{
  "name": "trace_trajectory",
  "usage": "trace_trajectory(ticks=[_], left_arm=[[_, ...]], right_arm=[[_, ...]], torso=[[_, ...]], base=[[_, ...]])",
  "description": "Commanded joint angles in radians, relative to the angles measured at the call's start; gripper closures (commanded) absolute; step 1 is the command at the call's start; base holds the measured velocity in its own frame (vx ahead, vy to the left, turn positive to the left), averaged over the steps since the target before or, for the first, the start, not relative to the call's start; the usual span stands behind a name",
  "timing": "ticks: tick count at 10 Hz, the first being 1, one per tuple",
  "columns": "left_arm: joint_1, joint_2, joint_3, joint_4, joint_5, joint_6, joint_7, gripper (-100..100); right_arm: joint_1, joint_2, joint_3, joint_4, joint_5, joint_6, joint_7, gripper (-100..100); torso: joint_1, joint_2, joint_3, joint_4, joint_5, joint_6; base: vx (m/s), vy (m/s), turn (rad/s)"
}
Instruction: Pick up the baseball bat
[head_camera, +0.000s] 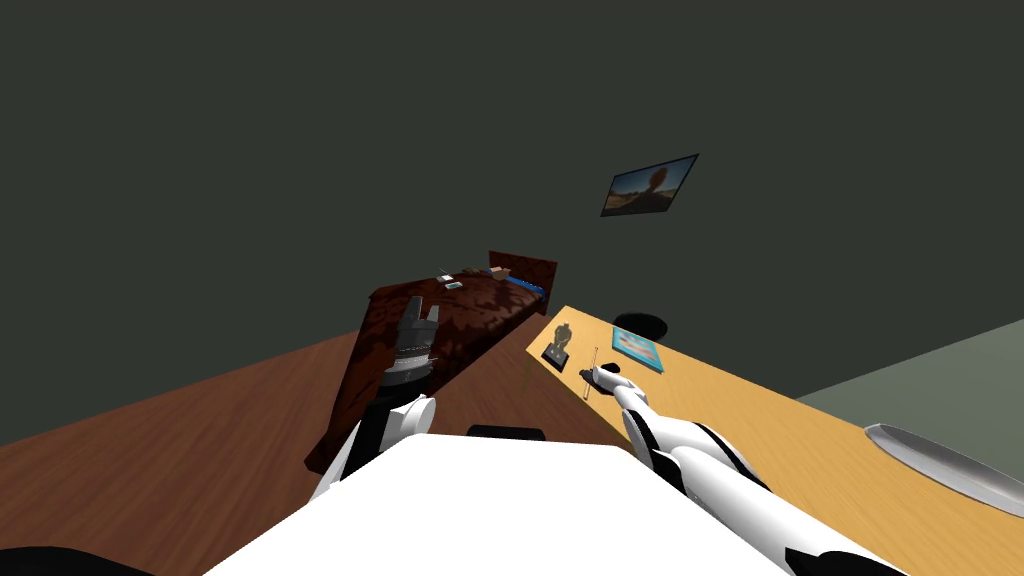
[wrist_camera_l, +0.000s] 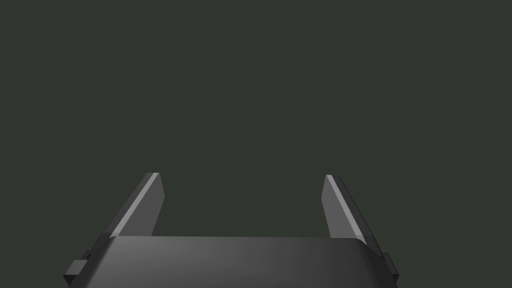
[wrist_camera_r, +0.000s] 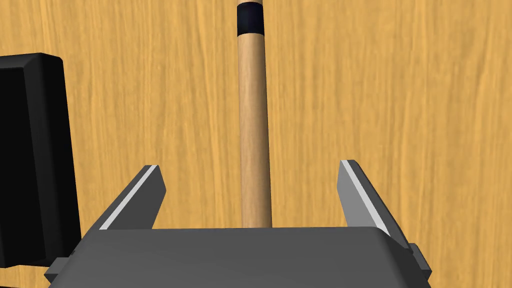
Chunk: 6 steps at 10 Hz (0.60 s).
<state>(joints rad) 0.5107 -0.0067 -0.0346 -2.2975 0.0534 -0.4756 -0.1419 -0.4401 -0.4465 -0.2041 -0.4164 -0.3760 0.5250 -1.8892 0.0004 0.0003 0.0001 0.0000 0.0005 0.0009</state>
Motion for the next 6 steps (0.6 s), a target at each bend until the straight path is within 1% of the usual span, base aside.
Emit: trace_trajectory(ticks=[1, 2, 3, 4, 5, 6], left_arm=[[0.0, 0.0, 0.0, 0.0, 0.0, 0.0, 0.0, 0], [0.0, 0.0, 0.0, 0.0, 0.0, 0.0, 0.0, 0], [0.0, 0.0, 0.0, 0.0, 0.0, 0.0, 0.0, 0], [0.0, 0.0, 0.0, 0.0, 0.0, 0.0, 0.0, 0], [0.0, 0.0, 0.0, 0.0, 0.0, 0.0, 0.0, 0], [0.0, 0.0, 0.0, 0.0, 0.0, 0.0, 0.0, 0]], right_arm=[[0.0, 0.0, 0.0, 0.0, 0.0, 0.0, 0.0, -100], [-0.001, -0.001, 0.0, 0.003, -0.001, 0.001, -0.002, 0], [0.031, 0.023, -0.002, -0.004, 0.005, -0.032, 0.005, -100], [0.031, 0.023, -0.002, -0.004, 0.005, -0.032, 0.005, -100], [0.052, 0.039, -0.003, -0.009, 0.008, -0.053, 0.01, -100], [0.052, 0.039, -0.003, -0.009, 0.008, -0.053, 0.01, -100]], torso=[[0.0, 0.0, 0.0, 0.0, 0.0, 0.0], [0.0, 0.0, 0.0, 0.0, 0.0, 0.0], [-0.001, 0.0, 0.0, 0.0, 0.0, 0.0], [-0.003, -0.003, -0.002, -0.001, -0.001, 0.0], [-0.003, -0.005, -0.003, -0.001, -0.001, 0.0], [-0.003, -0.006, -0.004, -0.001, -0.001, 0.0]], base=[[0.0, 0.0, 0.0], [0.0, 0.0, 0.0], [0.08, -0.037, -0.068], [0.11, -0.034, -0.027], [0.111, -0.032, -0.036], [0.084, -0.031, -0.019]])
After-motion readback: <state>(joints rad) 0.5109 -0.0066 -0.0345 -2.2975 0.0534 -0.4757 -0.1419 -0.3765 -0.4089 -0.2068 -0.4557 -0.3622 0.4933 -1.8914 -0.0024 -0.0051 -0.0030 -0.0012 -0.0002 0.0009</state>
